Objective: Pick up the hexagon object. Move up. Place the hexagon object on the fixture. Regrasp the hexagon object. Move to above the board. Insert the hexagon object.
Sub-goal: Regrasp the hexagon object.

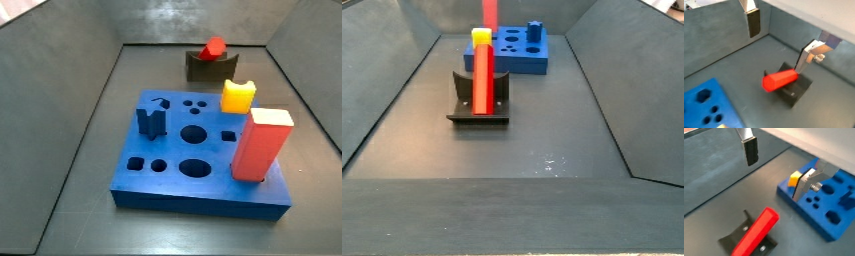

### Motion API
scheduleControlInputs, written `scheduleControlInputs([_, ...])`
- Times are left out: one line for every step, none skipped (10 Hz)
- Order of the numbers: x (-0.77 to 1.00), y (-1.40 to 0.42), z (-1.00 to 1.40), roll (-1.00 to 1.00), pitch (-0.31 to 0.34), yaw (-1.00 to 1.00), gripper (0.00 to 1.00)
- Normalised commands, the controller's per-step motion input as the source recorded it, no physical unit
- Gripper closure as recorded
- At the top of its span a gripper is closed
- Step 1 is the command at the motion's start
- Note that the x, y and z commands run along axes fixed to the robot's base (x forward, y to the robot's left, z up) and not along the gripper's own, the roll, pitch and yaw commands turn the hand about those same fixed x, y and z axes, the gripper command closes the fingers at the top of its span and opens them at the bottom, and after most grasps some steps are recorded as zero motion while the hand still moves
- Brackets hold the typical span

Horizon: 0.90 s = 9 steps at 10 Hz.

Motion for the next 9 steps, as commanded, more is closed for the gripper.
scheduleControlInputs([0.02, -0.02, 0.01, 1.0, 0.076, 0.04, 0.0])
scheduleControlInputs([0.04, -0.02, 0.0, 1.0, 0.084, 0.04, 0.0])
scheduleControlInputs([0.05, -0.02, 0.0, 1.0, 0.095, 0.04, 0.0])
scheduleControlInputs([0.06, -0.03, 0.01, 1.0, 0.108, 0.05, 0.0])
scheduleControlInputs([0.08, -0.03, 0.0, 1.0, 0.128, 0.06, 0.0])
scheduleControlInputs([0.09, -0.03, 0.0, 1.0, 0.147, 0.07, 0.0])
scheduleControlInputs([0.1, -0.04, 0.0, 1.0, 0.171, 0.08, 0.0])
scheduleControlInputs([0.1, -0.04, 0.0, 1.0, 0.188, 0.1, 0.0])
scheduleControlInputs([0.1, -0.04, 0.0, 1.0, 0.201, 0.12, 0.0])
